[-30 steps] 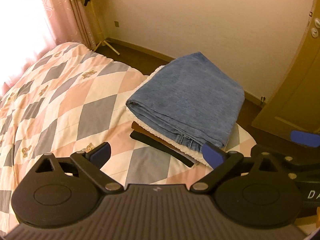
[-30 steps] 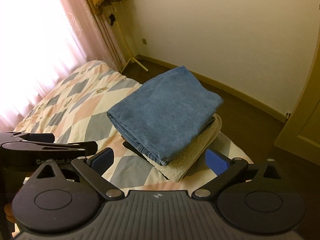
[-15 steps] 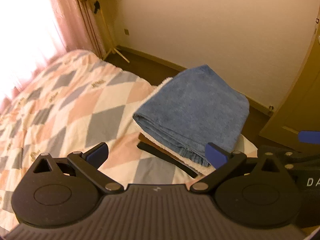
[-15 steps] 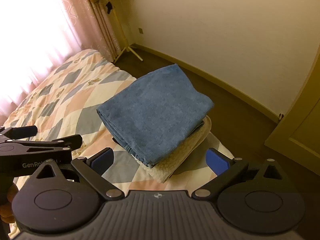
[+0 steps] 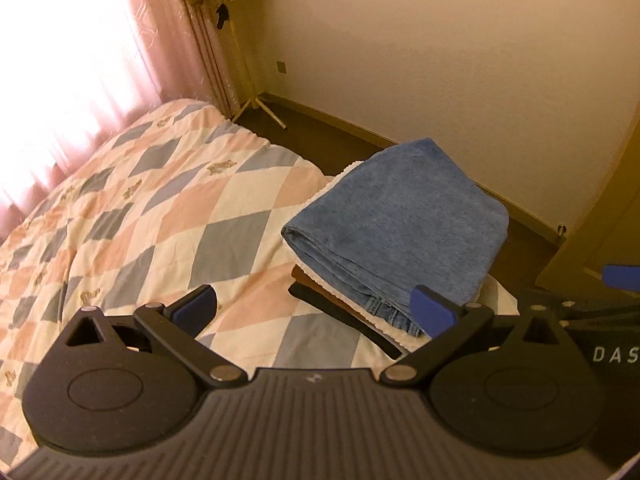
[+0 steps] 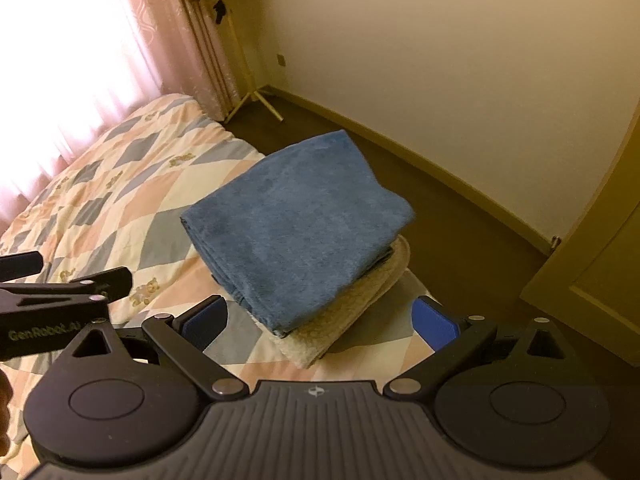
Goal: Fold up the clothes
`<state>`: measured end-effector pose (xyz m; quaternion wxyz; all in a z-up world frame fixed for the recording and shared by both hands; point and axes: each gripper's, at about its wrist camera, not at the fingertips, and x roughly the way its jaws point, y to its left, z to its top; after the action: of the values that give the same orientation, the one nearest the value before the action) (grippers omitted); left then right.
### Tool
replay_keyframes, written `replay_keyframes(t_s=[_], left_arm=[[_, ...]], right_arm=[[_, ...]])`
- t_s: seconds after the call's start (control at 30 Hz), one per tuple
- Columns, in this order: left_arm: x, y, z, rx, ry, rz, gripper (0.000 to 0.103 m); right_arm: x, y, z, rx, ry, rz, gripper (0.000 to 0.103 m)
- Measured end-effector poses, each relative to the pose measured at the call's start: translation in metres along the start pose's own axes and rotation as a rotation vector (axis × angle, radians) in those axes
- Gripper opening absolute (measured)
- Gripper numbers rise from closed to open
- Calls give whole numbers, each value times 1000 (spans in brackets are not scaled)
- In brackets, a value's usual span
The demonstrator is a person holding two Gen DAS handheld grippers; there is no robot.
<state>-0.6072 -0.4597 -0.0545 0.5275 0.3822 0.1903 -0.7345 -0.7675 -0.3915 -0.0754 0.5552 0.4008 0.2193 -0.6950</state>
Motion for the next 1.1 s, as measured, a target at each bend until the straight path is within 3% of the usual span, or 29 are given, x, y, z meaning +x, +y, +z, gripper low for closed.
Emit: replay_keyframes(t_s=[0.4,1.1], left_arm=[[-13,5,-14,-8,13,-42,102],[-59,50,-49,140,-4,-147,102]], right_arm=[[-24,7,-19,26,-44,-36,102],[-80,73,-87,95,-69,-159,103]])
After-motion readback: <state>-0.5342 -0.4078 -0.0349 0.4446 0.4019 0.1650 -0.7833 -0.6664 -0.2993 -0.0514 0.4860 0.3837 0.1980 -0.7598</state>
